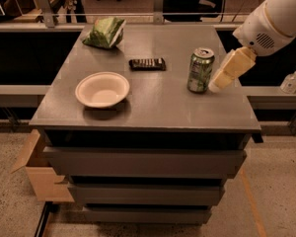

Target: Move green can near paper bowl

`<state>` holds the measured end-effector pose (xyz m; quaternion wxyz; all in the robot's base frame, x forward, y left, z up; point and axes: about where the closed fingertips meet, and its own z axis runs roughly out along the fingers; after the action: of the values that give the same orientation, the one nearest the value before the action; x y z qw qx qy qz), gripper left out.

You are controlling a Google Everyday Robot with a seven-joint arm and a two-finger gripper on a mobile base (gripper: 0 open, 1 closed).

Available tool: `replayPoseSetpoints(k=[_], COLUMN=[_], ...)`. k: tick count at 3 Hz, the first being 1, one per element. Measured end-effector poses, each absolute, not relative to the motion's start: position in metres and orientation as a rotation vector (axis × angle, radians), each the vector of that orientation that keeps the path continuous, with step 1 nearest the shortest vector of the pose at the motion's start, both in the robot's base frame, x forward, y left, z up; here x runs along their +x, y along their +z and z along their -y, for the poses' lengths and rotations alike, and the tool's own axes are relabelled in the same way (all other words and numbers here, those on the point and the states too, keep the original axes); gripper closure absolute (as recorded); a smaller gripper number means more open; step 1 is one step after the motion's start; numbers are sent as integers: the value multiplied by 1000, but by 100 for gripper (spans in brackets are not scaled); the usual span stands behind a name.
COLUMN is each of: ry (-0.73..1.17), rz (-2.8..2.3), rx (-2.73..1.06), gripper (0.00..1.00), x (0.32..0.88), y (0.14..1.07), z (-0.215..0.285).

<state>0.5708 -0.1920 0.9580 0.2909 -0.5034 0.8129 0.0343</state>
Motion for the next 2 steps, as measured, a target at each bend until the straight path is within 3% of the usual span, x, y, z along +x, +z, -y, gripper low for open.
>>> replayPoseSetpoints(k=[2], ry=[195], rz=[-2152], rx=[-1243], gripper=[0], x=[624], y=[944], z=[170])
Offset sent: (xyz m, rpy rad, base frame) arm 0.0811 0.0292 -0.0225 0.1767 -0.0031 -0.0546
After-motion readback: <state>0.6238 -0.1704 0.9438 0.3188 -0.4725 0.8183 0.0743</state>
